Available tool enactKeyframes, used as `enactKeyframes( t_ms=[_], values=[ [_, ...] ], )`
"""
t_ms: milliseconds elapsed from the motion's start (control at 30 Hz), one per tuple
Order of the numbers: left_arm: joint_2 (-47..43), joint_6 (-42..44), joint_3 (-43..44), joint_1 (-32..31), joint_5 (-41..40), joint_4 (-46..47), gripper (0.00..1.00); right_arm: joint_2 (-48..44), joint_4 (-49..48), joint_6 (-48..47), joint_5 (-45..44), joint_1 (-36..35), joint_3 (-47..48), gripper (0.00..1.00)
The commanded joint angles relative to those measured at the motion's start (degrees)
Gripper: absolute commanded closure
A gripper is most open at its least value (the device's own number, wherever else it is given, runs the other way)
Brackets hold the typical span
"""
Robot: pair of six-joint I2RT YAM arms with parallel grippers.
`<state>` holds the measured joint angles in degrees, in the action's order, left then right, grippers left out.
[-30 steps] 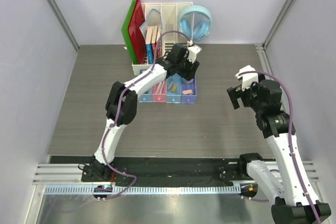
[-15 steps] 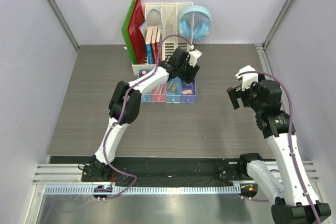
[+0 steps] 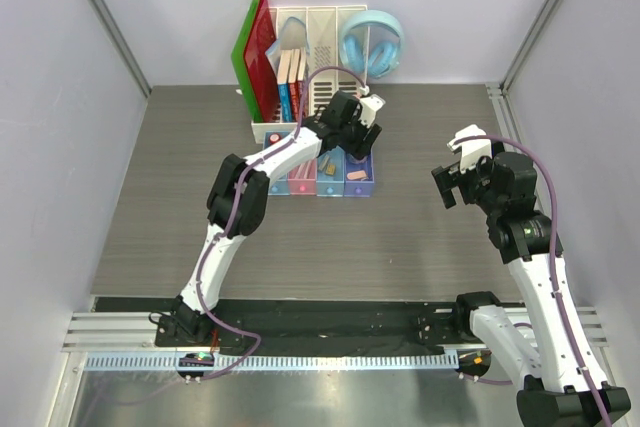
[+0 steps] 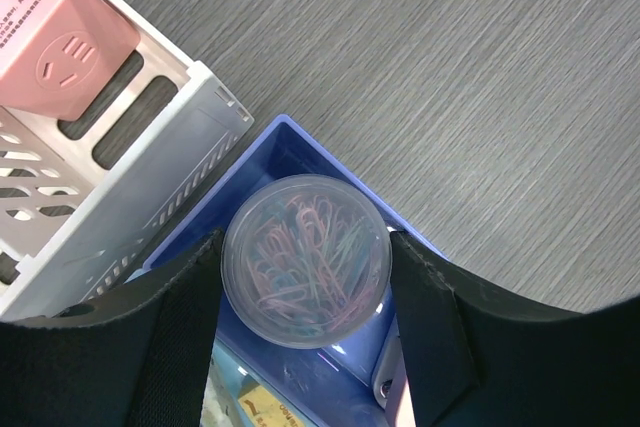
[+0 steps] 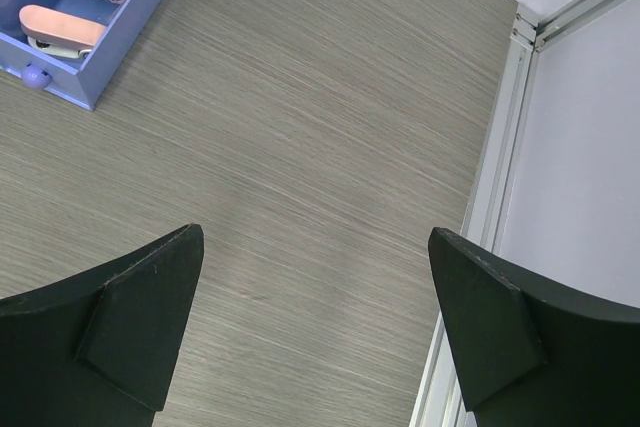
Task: Sort the stationery into containers
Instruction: Place the stationery in the storage box.
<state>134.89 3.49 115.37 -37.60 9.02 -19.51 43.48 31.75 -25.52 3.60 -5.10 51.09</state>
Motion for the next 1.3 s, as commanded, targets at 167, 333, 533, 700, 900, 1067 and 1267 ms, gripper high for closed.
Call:
enactKeyframes(
  t_ms=[167,333,533,700,900,1067,1267],
  values=[
    [-4.0,0.2,-1.7,0.0,-0.3,1.5,0.23,-0.5,-1.4,0.6,0.7,0.3,0.3,0.0],
    [-4.8,0.3,-2.2,0.0,-0.1,1.5,0.17,-0.5,-1.3,0.7,0.8,0.2,0.3,0.0],
    [-7.3,-0.1,-2.6,0.0,0.6,0.8,0.17,-0.9,-1.2,0.7,1.0,0.2,0.3,0.0],
    [-10.3,0.1,-2.8,0.0,2.0,-1.8,0.14,-0.5,-1.2,0.9,1.8,0.2,0.2,0.0],
    [-12.8,2.0,-4.4,0.0,2.8,-6.2,0.05,-0.5,-0.2,0.8,2.1,0.3,0.9,0.0],
    [-14.5,3.3,-7.3,0.1,2.8,-7.7,0.0,-0.3,0.5,0.6,2.3,0.2,1.4,0.0],
    [-14.7,3.5,-7.2,0.0,4.9,-10.3,0.0,-0.2,0.5,0.6,3.0,0.2,1.4,0.0]
  ],
)
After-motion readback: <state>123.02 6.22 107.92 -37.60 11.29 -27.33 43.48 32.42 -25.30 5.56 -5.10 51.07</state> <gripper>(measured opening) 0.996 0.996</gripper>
